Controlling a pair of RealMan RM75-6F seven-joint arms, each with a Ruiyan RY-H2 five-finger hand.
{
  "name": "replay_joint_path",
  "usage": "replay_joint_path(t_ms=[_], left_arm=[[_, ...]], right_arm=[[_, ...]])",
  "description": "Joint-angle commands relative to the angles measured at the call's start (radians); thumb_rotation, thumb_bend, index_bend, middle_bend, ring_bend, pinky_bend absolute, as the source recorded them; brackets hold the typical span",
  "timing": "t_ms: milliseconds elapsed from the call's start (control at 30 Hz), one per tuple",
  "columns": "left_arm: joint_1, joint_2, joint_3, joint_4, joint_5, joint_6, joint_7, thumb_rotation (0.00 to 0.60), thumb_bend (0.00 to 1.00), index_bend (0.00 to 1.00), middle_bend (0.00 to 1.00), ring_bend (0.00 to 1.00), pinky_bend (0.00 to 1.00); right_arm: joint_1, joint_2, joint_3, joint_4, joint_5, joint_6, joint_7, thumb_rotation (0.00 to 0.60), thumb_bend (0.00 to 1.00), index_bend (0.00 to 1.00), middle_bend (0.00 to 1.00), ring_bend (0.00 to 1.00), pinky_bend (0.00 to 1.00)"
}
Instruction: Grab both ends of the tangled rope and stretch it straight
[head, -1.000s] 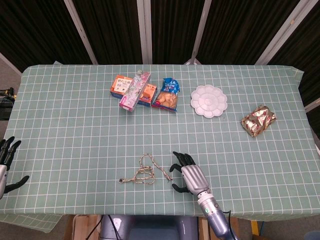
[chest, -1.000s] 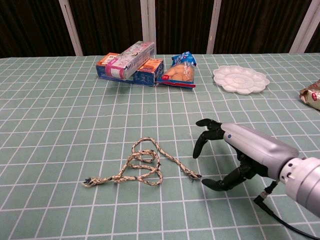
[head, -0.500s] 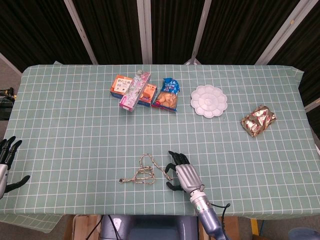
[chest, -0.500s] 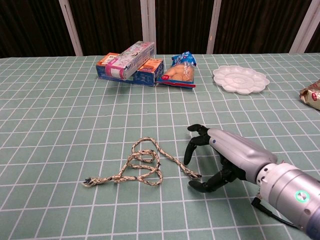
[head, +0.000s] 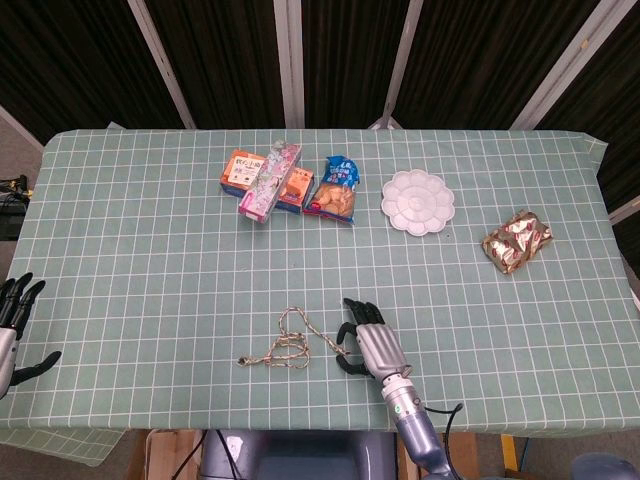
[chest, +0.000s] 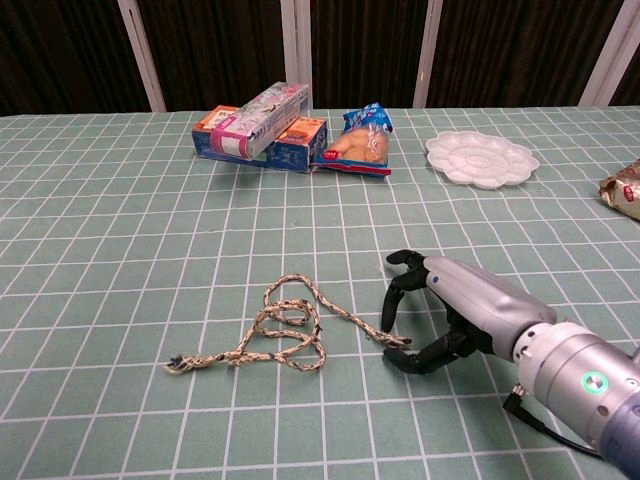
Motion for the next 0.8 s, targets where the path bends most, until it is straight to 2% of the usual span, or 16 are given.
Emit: replay_joint_path(t_ms=[33,333,500,800], left_arm=[[0.000,0.000,0.000,-0.001,0.001,0.000,0.002,0.600,0.03,0.03,0.00,0.00,0.00],[0.000,0.000,0.000,-0.003,0.000,0.001,0.003,0.600,0.03,0.03,0.00,0.00,0.00],[-0.001,0.000,0.001,-0.002,0.000,0.000,0.002,0.600,0.03,0.03,0.00,0.00,0.00],[-0.002,-0.001,0.001,-0.005,0.001,-0.001,0.009,0.600,0.03,0.03,0.00,0.00,0.00]], right_arm=[[0.001,0.000,-0.001,-0.002,0.003,0.001,0.002,0.600,0.35,0.52,0.09,0.00,0.00],[0.003,-0.004,-0.001,-0.005,0.006,0.010,0.011,0.600,0.35,0.53,0.09,0.00,0.00],[0.005,-0.006,-0.002,0.000,0.016,0.011,0.005,0.600,0.41,0.55,0.10,0.00,0.00],[0.007,-0.002,-0.005,-0.001,0.032,0.012,0.000,0.600,0.45,0.60,0.11,0.00,0.00]])
